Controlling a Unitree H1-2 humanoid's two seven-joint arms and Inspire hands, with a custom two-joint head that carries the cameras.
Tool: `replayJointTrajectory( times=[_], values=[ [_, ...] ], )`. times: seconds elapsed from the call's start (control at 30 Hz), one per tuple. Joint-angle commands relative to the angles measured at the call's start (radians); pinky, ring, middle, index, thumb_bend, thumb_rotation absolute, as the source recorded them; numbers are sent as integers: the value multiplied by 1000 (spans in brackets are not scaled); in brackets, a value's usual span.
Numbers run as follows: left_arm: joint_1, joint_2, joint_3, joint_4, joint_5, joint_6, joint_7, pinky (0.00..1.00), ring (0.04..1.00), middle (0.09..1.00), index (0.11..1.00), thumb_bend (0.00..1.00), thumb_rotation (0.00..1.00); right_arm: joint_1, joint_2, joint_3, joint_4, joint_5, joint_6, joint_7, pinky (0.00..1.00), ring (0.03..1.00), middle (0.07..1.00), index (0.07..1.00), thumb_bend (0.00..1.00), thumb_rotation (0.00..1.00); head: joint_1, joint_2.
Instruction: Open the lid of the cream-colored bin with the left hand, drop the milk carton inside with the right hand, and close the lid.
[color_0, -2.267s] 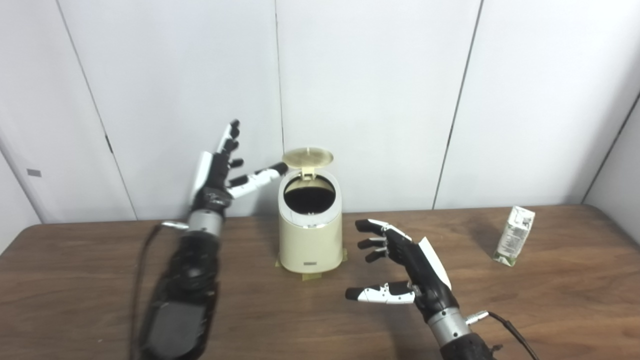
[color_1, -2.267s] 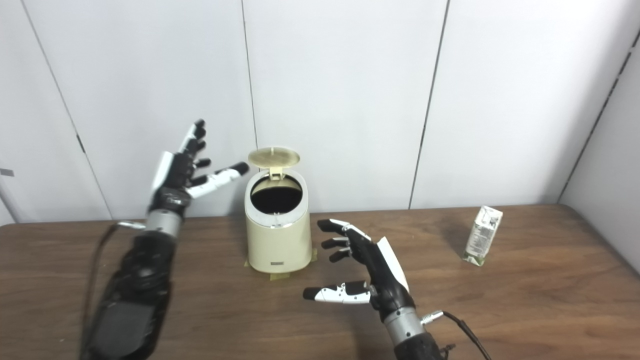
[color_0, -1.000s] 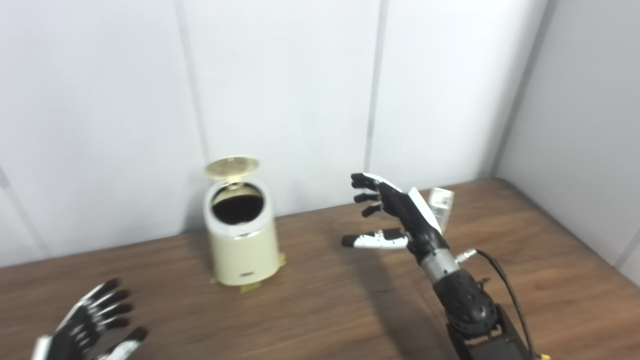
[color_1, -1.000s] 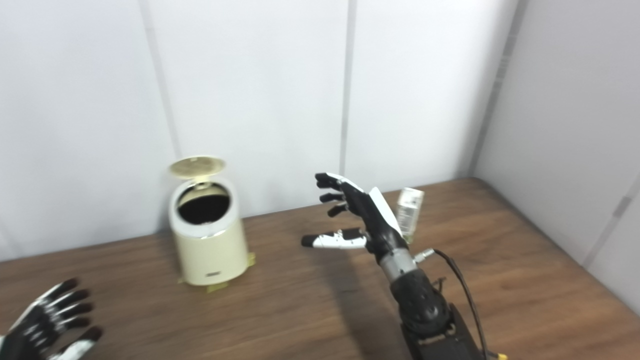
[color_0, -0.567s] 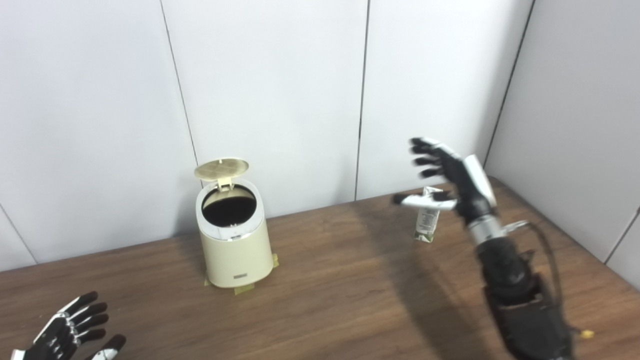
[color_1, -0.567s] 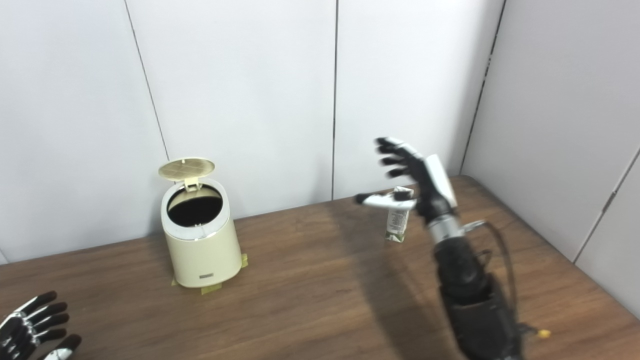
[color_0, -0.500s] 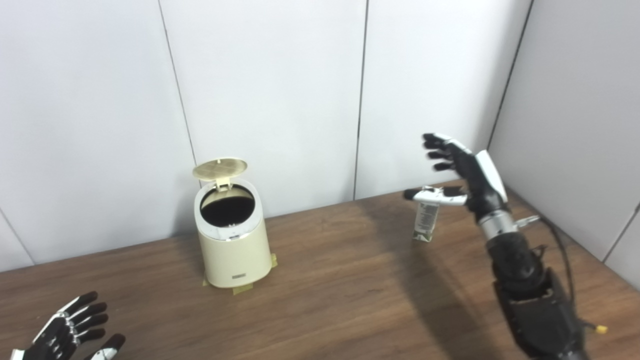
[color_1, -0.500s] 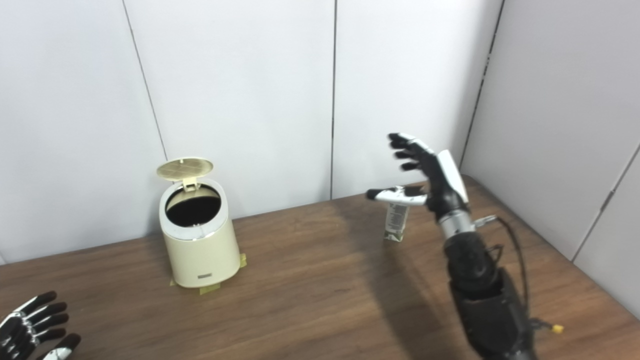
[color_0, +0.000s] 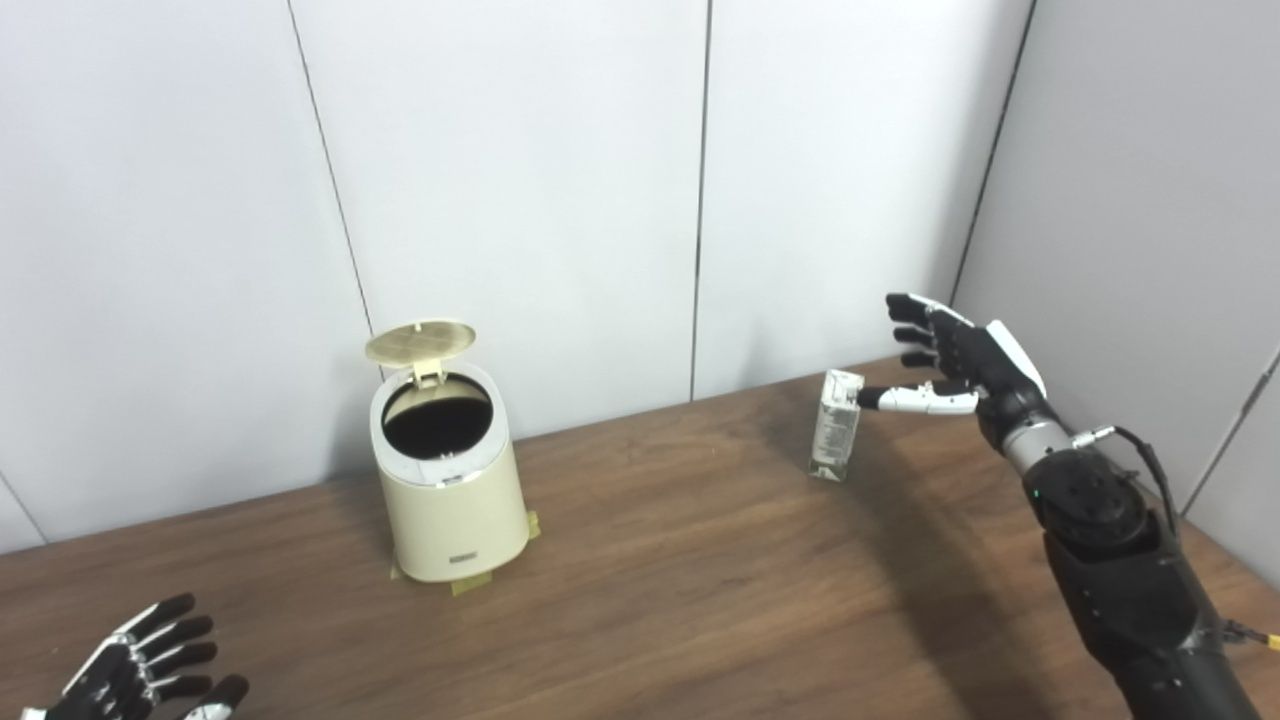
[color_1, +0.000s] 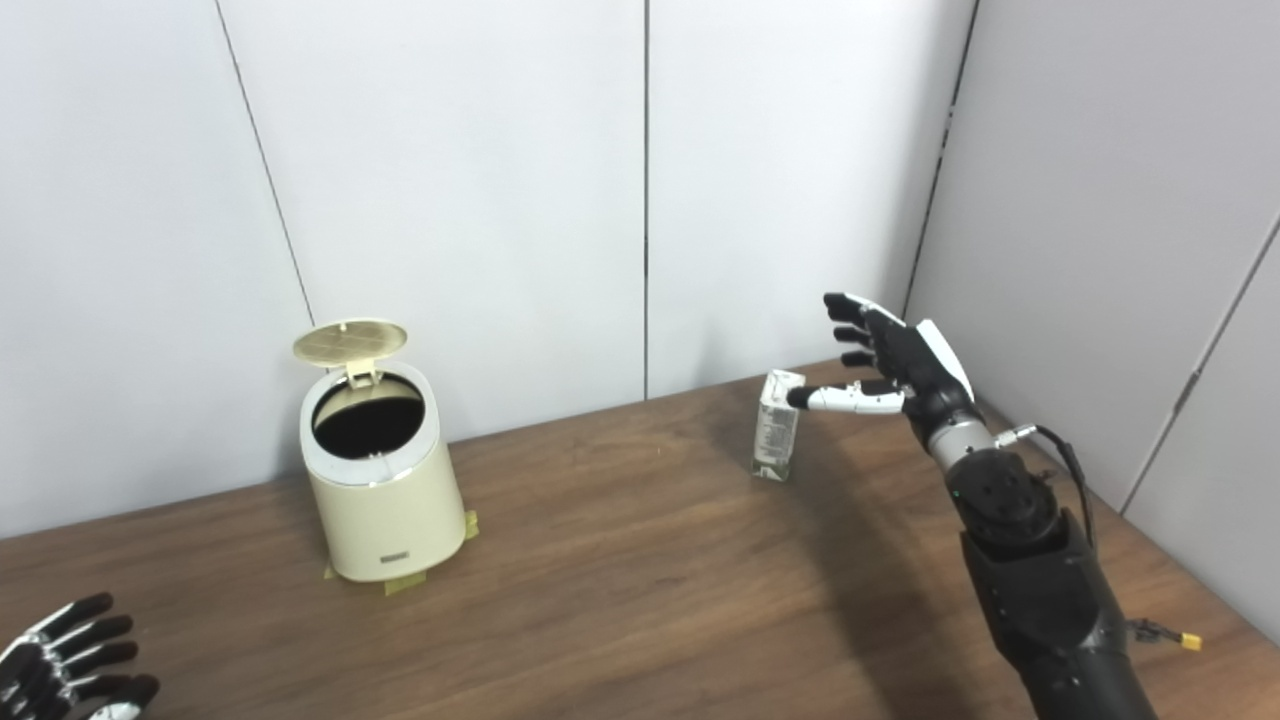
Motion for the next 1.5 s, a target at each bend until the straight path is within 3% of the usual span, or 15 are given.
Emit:
replayJointTrajectory(
  times=[0.0,0.27,0.5,0.7,0.8,0.9,1.07,1.2,1.33,1.43,1.47],
  values=[
    [-26,14,0,-33,8,-10,8,614,704,746,788,707,133,-53,-55,14,-5,-8,-27,20,848,910,921,930,795,224,-1,1],
    [-20,14,-2,-49,3,-2,2,596,690,739,784,707,110,-64,-49,48,48,-4,-9,36,898,926,946,948,843,222,7,9],
    [-14,13,0,-70,0,9,1,593,685,734,783,715,130,-86,-19,61,146,13,-68,40,856,912,947,926,912,237,19,14],
    [-8,12,-1,-91,4,30,2,611,702,747,788,685,52,-108,6,77,221,-1,-117,23,806,874,928,916,967,269,20,17],
    [-8,12,-2,-88,-2,29,-1,633,715,757,798,670,29,-116,16,81,247,3,-128,20,795,867,925,922,980,262,20,17],
    [-6,14,-3,-94,-2,33,-4,644,724,764,805,659,3,-116,36,74,254,16,-133,11,806,870,915,908,915,174,26,25],
    [-3,14,-5,-101,-7,36,-12,658,709,767,819,669,136,-121,58,72,280,11,-144,-15,795,851,879,885,927,171,25,27],
    [-1,17,-8,-99,-1,19,-15,670,707,764,821,666,149,-122,71,74,300,7,-162,-30,787,831,859,870,894,167,26,30],
    [-1,24,-11,-90,-7,-5,-27,658,707,762,819,643,131,-120,89,73,315,-15,-205,-90,743,782,813,834,850,142,26,35],
    [-1,25,-13,-88,-1,-10,-26,660,706,760,819,641,135,-125,108,70,347,-65,-260,-206,646,689,729,749,850,100,26,35],
    [-1,25,-15,-87,3,-14,-25,666,705,759,819,637,133,-131,113,72,369,-94,-280,-260,551,607,660,680,810,97,26,35]
  ],
)
